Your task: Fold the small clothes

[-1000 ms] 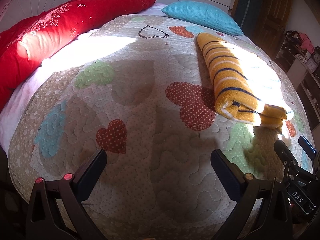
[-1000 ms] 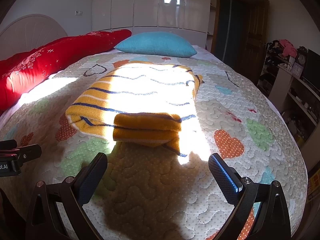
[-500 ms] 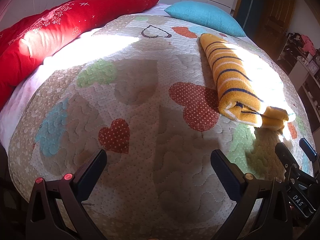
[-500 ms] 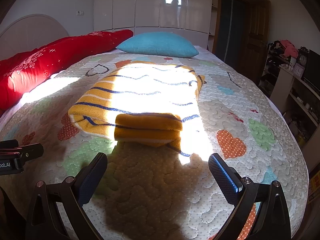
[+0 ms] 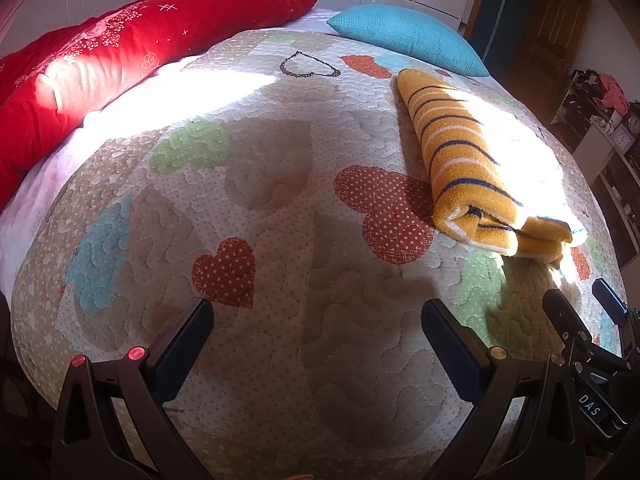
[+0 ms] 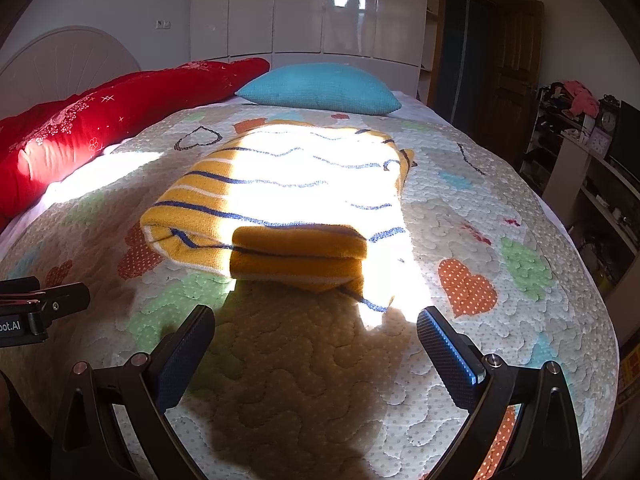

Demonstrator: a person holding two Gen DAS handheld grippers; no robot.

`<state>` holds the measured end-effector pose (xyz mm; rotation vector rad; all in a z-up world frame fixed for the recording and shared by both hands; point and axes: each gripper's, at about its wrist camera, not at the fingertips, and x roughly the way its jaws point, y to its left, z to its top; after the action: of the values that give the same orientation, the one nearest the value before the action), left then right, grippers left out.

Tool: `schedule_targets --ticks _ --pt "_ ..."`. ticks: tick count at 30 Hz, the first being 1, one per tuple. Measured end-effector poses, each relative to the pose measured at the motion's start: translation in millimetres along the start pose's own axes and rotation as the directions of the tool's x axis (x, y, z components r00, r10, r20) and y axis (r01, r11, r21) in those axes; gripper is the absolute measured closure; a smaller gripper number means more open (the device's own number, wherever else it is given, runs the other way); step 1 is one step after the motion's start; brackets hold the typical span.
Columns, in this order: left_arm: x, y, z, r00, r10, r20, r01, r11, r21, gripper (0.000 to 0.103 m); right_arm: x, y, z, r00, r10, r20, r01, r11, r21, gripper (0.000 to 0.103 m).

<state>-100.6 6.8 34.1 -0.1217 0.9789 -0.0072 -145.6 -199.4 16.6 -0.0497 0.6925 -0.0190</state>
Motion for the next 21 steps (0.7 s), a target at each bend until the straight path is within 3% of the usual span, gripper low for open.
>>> schedule_targets --ticks 21 --pt "6.3 2.5 -1.5 1.000 -0.021 -0.023 0.021 1.000 -0.010 0.000 1.0 1.2 -0.3 1.000 0.020 0.000 -0.020 1.000 -0.012 0.000"
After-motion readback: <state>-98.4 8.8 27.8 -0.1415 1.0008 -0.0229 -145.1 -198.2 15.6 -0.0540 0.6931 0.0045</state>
